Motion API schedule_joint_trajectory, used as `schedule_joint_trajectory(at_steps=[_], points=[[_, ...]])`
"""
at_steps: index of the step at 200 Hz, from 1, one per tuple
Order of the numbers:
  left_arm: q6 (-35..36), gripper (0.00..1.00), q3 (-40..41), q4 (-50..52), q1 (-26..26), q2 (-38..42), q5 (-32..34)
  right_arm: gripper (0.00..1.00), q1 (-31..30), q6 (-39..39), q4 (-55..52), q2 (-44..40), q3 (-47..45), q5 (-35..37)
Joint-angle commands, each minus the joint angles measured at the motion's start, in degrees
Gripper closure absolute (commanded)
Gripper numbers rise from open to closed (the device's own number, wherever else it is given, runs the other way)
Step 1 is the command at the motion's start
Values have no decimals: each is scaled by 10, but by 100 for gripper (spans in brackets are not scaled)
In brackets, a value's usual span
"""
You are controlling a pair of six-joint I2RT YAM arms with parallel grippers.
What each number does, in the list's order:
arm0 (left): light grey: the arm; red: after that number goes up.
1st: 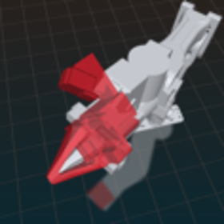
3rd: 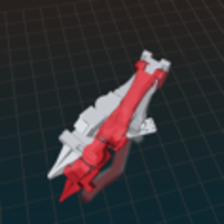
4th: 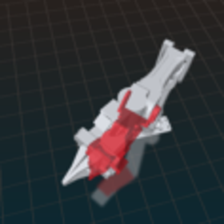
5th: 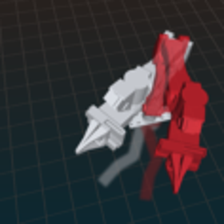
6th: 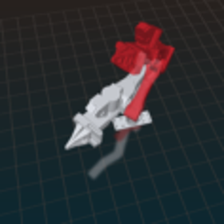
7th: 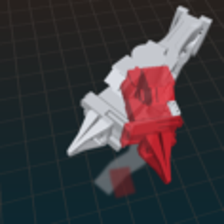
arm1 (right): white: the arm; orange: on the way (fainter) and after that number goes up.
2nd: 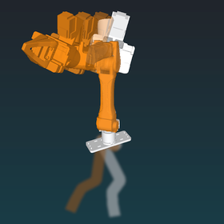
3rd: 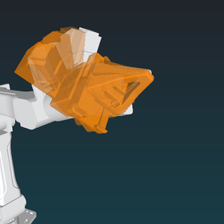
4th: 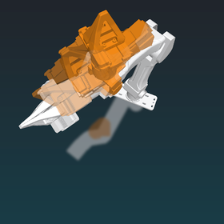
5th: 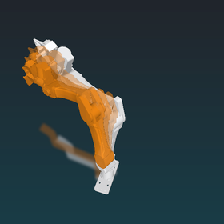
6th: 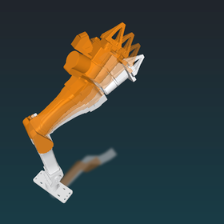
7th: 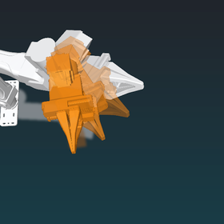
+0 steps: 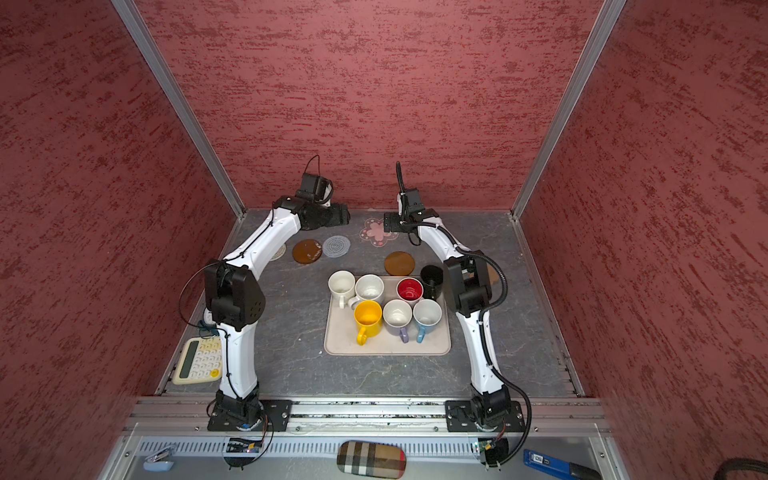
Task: Place cups on coasters
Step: Move the coaster to the top-center of the table.
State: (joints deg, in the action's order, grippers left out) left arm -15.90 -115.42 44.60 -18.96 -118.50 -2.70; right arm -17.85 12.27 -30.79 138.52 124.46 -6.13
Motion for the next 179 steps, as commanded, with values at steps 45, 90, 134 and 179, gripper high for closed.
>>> schedule_joint_trajectory(at_steps=[45,90,134,179], points=[[-8,7,152,-16,-35,126,-3,40,3,-38,-39,101,139,12],[-8,7,229,-29,-37,191,-5,49,2,-19,-46,129,169,2],[-17,7,244,-39,-38,200,-12,48,0,-19,-46,150,175,-13],[-23,7,243,-43,-47,195,-15,55,-2,-29,-59,169,184,-12]])
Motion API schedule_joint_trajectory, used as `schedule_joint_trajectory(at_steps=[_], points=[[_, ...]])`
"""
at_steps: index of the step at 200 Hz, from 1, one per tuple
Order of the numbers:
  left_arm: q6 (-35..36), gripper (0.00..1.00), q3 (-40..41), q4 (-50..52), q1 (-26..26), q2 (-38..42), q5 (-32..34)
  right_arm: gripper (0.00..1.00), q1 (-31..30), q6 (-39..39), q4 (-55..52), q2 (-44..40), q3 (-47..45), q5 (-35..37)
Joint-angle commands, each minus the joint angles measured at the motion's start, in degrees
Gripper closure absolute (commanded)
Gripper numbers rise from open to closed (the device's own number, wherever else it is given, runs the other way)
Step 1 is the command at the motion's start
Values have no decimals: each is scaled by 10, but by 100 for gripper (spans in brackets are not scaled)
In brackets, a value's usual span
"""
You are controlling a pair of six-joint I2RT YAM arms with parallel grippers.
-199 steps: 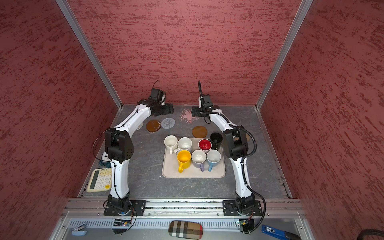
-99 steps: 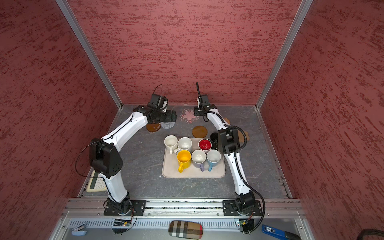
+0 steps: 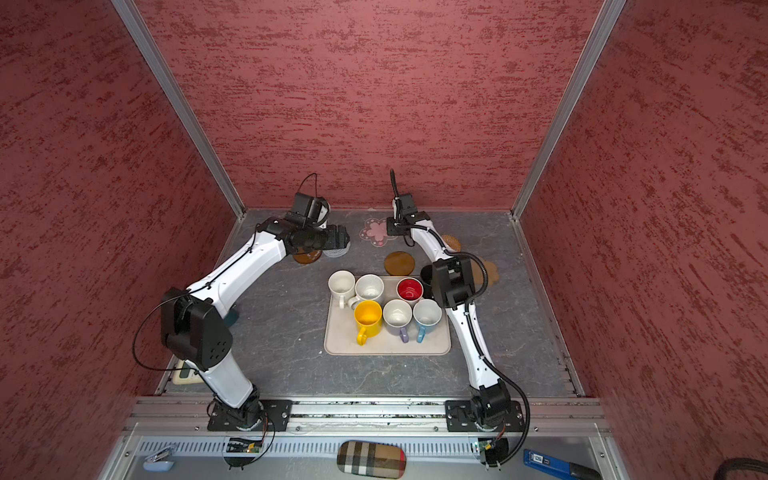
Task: Place cups on coasters
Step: Move the coaster to the top-center of the table.
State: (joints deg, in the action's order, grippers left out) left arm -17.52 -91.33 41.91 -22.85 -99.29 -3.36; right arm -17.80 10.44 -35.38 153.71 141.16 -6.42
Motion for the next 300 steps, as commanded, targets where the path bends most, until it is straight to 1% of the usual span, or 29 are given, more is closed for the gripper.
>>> schedule_joint_trajectory(at_steps=[1,37,75,133,149,184,259,278,300], points=[[-7,7,2,-16,-9,2,-9,56,-2,-11,-14,18,17,-9],[-11,7,4,-17,-16,-4,-4,61,-2,-13,-34,26,18,9],[-11,7,-1,-17,-18,-9,1,63,-5,-33,-81,19,17,62],[-9,7,-14,-18,-18,-18,2,69,-7,-48,-138,14,10,108],[-10,6,-17,-20,-18,-21,0,70,-7,-52,-135,-4,-20,114],[-7,6,-26,-21,-18,-32,5,75,-8,-55,-95,-67,-127,122],[-11,6,-23,-37,-3,-43,-4,76,-8,-51,-44,-165,-285,131],[-20,7,-18,-43,19,-55,-24,76,-8,-53,-28,-178,-302,134],[-23,12,-30,-36,47,-81,-35,75,-8,-56,-36,-176,-279,137]])
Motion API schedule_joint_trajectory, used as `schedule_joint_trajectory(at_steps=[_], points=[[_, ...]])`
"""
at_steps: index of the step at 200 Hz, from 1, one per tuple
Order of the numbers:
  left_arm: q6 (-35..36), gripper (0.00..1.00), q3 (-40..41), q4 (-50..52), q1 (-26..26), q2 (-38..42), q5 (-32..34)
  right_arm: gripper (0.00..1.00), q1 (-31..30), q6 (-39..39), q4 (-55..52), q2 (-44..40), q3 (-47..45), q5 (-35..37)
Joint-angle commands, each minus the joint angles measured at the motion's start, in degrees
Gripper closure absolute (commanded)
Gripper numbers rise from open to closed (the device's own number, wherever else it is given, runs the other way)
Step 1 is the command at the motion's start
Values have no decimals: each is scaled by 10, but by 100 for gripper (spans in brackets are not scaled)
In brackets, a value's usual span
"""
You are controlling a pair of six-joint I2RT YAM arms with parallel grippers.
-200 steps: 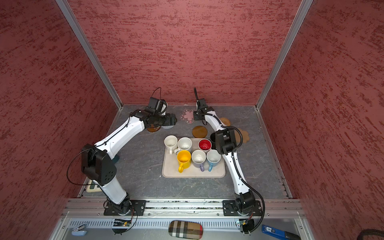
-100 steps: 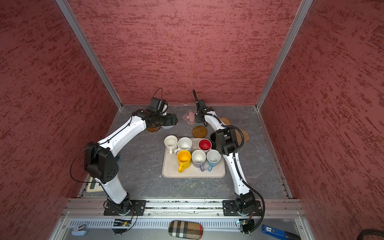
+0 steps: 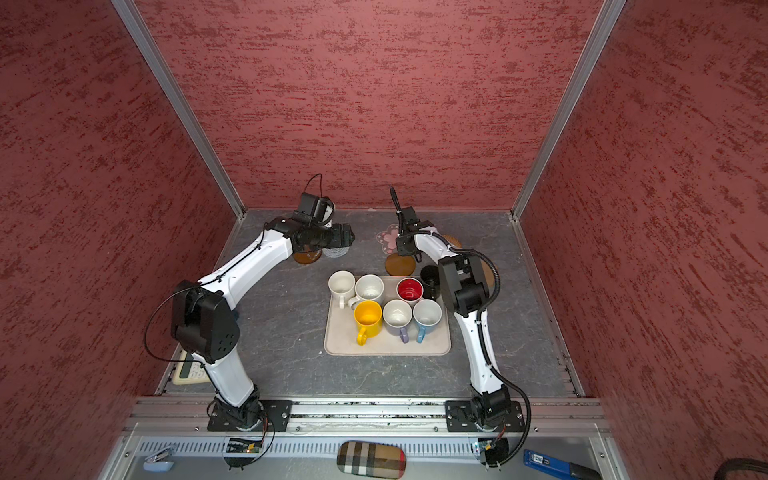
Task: Place cups on coasters
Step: Move the coaster to the top-center of the table.
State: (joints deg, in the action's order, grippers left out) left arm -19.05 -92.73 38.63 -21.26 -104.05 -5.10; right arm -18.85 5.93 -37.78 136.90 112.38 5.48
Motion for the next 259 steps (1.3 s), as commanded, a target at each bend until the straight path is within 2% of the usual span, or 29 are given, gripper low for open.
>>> schedule_joint_trajectory(at_steps=[1,33,96,206,259], points=[[-7,12,-17,-2,32,-35,-17,75,2,-11,-13,-7,11,18],[-4,23,-59,15,59,-89,-31,66,2,-8,-18,-13,45,9],[-2,37,-144,34,71,-211,-32,51,2,8,15,-26,66,-22],[-4,40,-183,27,70,-296,-38,40,2,21,-20,69,203,-79],[-11,40,-209,31,57,-328,-52,37,3,27,-25,96,216,-82]])
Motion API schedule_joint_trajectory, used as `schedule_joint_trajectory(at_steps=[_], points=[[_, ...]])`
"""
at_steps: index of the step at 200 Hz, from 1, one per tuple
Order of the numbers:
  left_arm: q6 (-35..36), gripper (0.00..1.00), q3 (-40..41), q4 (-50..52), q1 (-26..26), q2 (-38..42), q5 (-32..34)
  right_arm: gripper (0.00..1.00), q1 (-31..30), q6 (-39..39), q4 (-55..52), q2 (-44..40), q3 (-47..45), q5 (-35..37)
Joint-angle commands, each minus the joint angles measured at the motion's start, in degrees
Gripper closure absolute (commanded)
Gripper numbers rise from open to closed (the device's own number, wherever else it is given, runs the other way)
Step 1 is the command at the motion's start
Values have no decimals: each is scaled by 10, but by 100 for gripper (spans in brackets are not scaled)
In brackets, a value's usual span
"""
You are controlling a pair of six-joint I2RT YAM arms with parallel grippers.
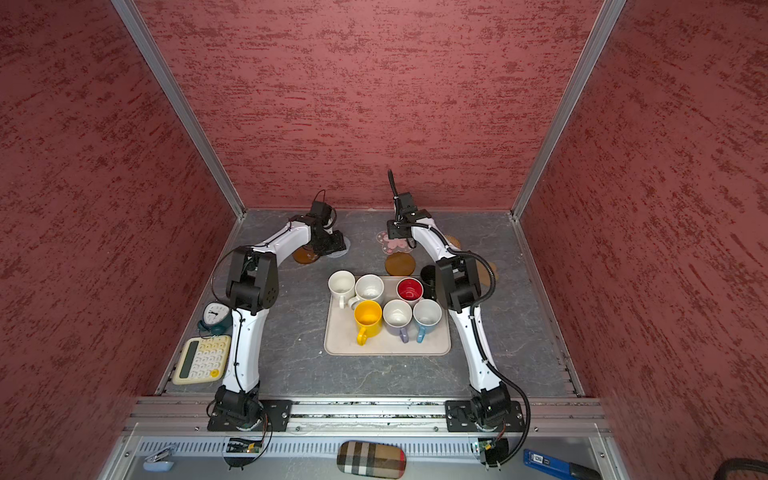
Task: Place cups on coasters
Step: Move the coaster to the top-center of the table.
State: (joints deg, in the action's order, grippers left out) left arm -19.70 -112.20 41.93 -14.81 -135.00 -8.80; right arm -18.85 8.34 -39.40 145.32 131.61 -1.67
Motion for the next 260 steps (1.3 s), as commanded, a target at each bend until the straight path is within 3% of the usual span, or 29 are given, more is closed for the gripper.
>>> schedule_joint_trajectory(at_steps=[1,109,189,260], points=[[-5,40,-13,-2,-7,-19,-15,37,3,2,-10,12,24,-11],[-9,39,-9,-25,-33,-13,-39,36,2,8,-26,65,67,-61],[-14,36,20,-46,-4,116,-50,36,-16,3,-39,79,75,-149],[-9,36,75,-64,6,146,-53,37,-32,8,-51,66,87,-150]])
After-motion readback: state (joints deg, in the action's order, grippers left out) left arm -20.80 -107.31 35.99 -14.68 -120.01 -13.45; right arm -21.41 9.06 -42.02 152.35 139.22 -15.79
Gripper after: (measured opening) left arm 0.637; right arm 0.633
